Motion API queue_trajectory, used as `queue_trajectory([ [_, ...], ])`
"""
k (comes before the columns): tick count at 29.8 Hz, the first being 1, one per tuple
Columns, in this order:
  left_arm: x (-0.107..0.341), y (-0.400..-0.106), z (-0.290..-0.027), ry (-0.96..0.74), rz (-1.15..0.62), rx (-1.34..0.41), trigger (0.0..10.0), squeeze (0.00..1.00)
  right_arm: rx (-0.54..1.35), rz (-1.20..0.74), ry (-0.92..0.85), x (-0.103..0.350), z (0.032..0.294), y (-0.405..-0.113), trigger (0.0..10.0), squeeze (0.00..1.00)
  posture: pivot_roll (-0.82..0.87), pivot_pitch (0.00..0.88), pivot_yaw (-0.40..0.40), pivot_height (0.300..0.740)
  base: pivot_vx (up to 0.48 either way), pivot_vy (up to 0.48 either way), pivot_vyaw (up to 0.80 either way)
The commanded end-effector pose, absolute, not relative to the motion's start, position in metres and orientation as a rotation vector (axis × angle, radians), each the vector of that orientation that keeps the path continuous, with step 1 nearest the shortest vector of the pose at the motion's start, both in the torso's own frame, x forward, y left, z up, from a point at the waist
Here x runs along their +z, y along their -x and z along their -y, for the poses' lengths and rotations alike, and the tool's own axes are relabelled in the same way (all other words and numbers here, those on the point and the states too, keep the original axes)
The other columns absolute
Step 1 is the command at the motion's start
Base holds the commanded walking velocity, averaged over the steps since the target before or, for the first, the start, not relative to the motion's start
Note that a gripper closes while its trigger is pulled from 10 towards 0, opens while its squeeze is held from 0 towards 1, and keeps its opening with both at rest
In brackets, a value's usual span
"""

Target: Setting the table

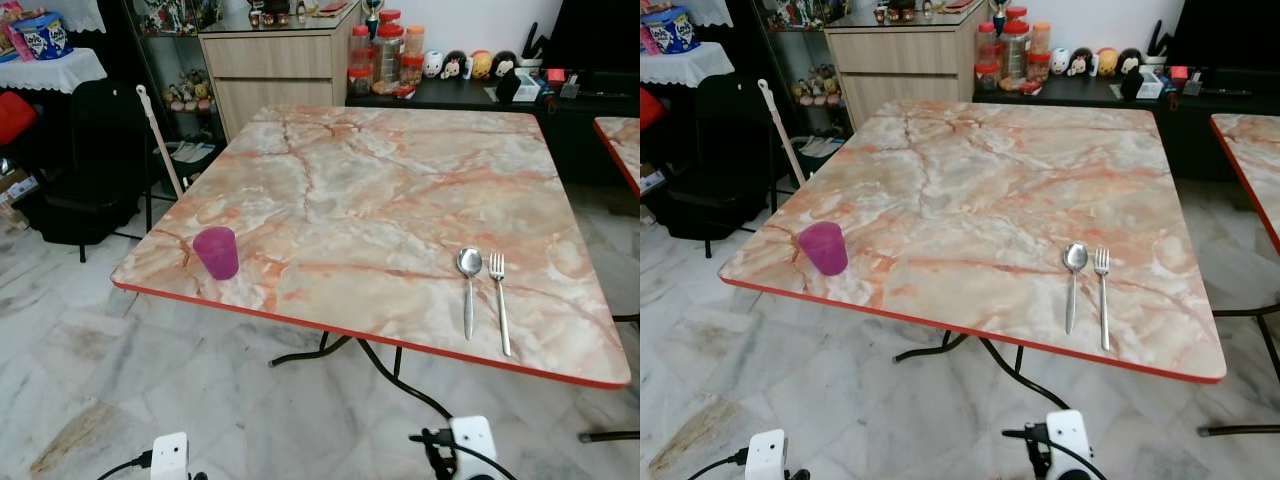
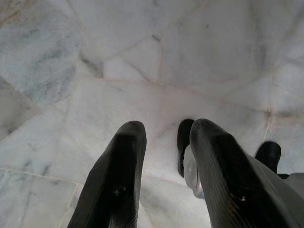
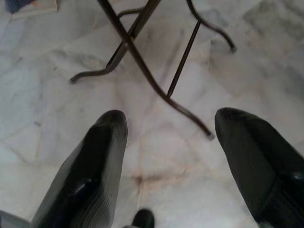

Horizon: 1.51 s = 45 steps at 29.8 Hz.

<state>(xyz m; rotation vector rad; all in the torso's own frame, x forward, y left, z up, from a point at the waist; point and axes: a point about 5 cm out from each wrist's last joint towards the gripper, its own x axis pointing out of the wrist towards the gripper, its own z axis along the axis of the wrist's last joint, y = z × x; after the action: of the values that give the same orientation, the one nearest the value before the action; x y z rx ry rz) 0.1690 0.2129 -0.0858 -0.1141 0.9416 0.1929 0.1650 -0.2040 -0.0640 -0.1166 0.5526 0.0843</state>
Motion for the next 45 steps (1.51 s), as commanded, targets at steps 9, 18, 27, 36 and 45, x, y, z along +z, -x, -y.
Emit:
queue_trajectory([
  [9, -0.087, -0.164, -0.217, 0.090, -0.963, 0.182, 10.0, 0.00, 0.237, -0.303, 0.194, -0.028, 0.191, -0.167, 10.0, 0.00, -0.04, 0.050, 0.083, 0.740, 0.000, 0.000, 0.00],
  [18, -0.086, -0.165, -0.219, 0.086, -0.965, 0.182, 10.0, 0.00, 0.346, -0.065, 0.238, 0.029, 0.184, -0.203, 10.0, 0.00, -0.04, 0.043, 0.076, 0.740, 0.000, 0.000, 0.00],
  [27, -0.086, -0.165, -0.219, 0.092, -0.965, 0.189, 10.0, 0.00, 0.330, 0.080, 0.216, 0.070, 0.158, -0.232, 10.0, 0.00, -0.03, 0.026, 0.074, 0.740, 0.000, 0.000, 0.00],
  [36, -0.083, -0.174, -0.214, 0.095, -0.942, 0.181, 10.0, 0.00, 0.034, 0.039, 0.132, 0.075, 0.157, -0.290, 10.0, 0.00, -0.02, 0.006, 0.087, 0.740, 0.000, 0.000, 0.00],
  [45, -0.082, -0.179, -0.212, 0.099, -0.930, 0.175, 10.0, 0.00, -0.045, -0.012, 0.176, 0.080, 0.156, -0.321, 10.0, 0.00, -0.03, 0.000, 0.086, 0.740, 0.000, 0.000, 0.00],
])
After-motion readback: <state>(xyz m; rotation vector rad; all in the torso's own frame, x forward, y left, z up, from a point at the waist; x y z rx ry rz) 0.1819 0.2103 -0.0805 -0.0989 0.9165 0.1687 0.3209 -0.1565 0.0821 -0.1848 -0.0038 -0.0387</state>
